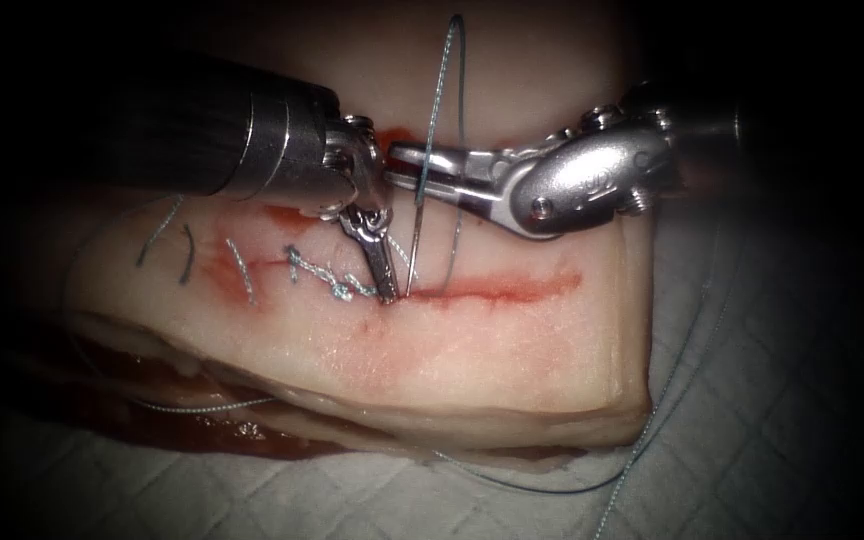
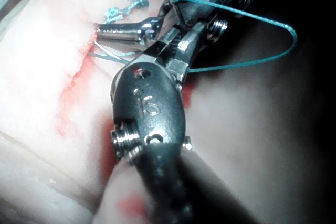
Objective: Wound Closure
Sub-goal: Insert the needle into the bottom half of the wound from the inside
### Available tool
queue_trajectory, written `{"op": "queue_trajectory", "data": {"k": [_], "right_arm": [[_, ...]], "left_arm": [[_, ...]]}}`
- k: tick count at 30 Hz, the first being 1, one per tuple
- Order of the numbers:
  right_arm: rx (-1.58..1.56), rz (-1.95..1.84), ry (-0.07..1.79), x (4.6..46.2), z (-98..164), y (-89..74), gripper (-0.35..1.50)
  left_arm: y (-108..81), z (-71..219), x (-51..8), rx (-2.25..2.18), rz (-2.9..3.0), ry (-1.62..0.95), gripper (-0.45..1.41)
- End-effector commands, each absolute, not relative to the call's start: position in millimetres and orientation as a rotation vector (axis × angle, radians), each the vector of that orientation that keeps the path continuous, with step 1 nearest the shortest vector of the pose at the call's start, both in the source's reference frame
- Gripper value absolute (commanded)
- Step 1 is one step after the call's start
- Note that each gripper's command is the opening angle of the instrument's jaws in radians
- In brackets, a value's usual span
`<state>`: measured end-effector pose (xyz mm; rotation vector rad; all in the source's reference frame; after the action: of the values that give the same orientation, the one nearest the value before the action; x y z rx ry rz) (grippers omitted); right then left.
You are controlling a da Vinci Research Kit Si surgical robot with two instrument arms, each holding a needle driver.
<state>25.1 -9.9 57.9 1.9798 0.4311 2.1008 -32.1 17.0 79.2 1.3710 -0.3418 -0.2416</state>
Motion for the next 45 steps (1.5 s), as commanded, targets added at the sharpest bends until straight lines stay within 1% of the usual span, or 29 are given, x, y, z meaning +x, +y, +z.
{"op": "queue_trajectory", "data": {"k": [1, 9, 20, 26, 34, 45], "right_arm": [[1.955, 2.089, 0.372, 25.9, 58.2, -9.3, -0.35], [1.941, 2.093, 0.34, 26.2, 58.0, -9.4, -0.35], [2.043, 2.086, 0.408, 26.4, 57.4, -9.2, -0.35], [2.054, 2.111, 0.416, 26.2, 57.5, -9.1, -0.35], [2.101, 2.156, 0.436, 25.9, 58.2, -9.2, -0.35], [2.191, 2.17, 0.449, 25.8, 58.0, -8.9, -0.35]], "left_arm": [[17.3, 79.7, -32.7, 1.37, -0.241, -0.342, -0.45], [17.4, 79.8, -33.0, 1.37, -0.243, -0.342, -0.45], [17.6, 79.6, -33.0, 1.366, -0.246, -0.349, -0.45], [19.9, 77.7, -32.9, 1.343, -0.302, -0.426, -0.45], [23.3, 74.4, -31.7, 1.267, -0.312, -0.604, -0.45], [16.6, 72.9, -29.1, 1.095, -0.38, -0.694, -0.45]]}}
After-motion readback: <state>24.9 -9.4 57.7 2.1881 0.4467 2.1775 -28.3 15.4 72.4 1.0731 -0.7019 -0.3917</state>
